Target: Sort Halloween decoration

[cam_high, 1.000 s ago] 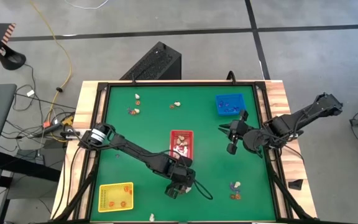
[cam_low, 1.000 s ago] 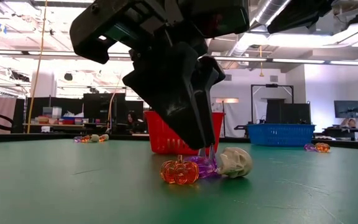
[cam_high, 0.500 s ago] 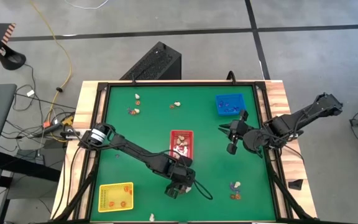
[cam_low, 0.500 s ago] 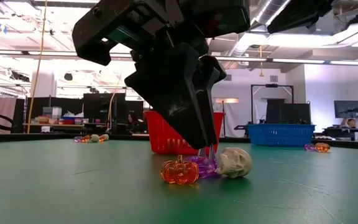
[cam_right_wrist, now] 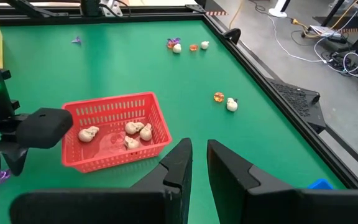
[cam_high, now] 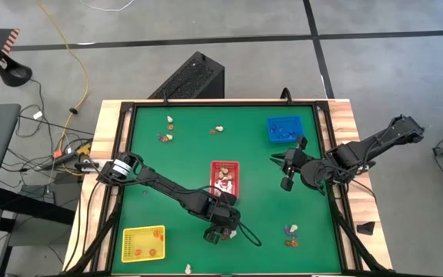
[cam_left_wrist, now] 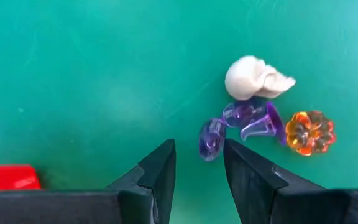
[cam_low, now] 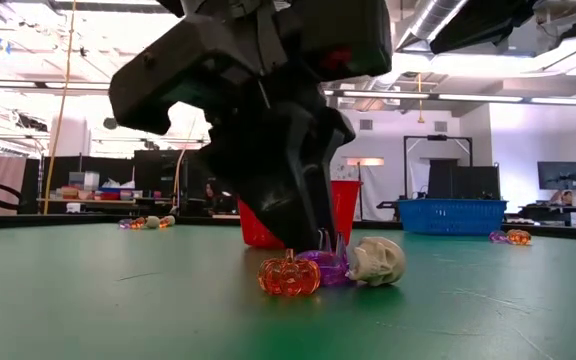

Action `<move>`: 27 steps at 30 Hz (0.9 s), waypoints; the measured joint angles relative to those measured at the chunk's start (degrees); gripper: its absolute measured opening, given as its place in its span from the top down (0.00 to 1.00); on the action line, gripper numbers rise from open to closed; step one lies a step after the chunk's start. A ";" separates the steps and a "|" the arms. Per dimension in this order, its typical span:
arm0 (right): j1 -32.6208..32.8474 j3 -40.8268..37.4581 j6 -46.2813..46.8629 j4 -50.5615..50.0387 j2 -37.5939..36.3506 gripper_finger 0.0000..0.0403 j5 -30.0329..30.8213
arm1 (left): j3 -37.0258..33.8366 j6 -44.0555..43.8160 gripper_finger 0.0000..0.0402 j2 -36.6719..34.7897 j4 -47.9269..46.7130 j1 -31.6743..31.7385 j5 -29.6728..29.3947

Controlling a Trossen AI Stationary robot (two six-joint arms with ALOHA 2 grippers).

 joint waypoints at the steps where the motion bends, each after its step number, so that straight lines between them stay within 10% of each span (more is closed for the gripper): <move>1: 0.00 0.00 -0.01 0.00 0.00 0.80 0.00 | 0.00 0.00 0.69 0.00 0.08 0.00 0.00; 27: 0.00 -0.04 -0.01 -0.04 -0.02 0.80 -0.01 | 0.04 0.13 0.72 -0.02 1.29 0.00 1.06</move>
